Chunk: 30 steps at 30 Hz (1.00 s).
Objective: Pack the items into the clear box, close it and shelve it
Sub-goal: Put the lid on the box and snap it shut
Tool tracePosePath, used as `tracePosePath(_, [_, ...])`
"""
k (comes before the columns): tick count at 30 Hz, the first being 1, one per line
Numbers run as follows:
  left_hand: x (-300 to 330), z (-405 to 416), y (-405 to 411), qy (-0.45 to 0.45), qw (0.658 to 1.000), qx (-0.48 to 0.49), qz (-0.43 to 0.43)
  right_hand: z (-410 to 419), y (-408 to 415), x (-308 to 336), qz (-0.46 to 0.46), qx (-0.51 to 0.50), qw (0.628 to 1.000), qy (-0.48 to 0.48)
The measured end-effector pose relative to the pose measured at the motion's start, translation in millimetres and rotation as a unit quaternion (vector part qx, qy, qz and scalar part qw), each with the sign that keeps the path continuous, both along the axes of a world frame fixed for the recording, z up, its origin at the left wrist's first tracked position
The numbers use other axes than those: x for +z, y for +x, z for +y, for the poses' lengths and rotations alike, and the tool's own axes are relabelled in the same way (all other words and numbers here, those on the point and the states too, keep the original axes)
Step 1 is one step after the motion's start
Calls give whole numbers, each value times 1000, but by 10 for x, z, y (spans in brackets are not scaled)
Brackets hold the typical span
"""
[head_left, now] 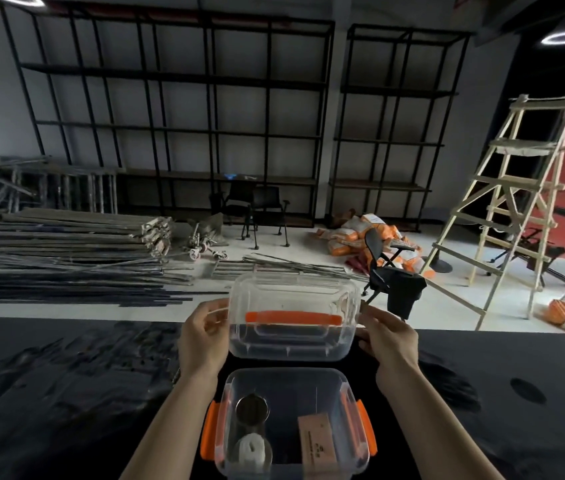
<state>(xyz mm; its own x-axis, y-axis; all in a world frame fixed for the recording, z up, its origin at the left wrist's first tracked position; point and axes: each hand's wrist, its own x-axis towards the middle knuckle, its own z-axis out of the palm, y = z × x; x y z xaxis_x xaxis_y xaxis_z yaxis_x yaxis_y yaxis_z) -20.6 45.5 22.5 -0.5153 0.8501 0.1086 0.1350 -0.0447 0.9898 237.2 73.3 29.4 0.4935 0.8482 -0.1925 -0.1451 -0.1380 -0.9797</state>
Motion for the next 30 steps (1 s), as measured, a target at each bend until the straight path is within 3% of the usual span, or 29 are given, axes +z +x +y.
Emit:
tracePosePath(5, [-15,-45,39,19,986,-16,-165,-25,-13,107,130,30,991,12])
tracePosePath(7, [-49,-59,31,-4,987,-5,-159,-37,-12,74,97,26,995,1])
tracePosePath(9, [-82,-97,46,-15,989,-1,-148,-77,-25,11,-16,23,1000,-11])
tracePosePath(14, [-202,-194,112,-61,996,15,-60,-205,-95,-177,-250,32,968,12])
tracePosePath(20, [-396,-340,105,-93,990,28,105,-374,-93,-318,-408,62,910,-34])
tracePosePath(26, [-545,-509,163,-104,974,41,196,-548,-139,-502,-475,63,873,-87])
tracePosePath(30, [-616,-559,157,-102,970,41,218,-622,-146,-619,-453,88,881,-106])
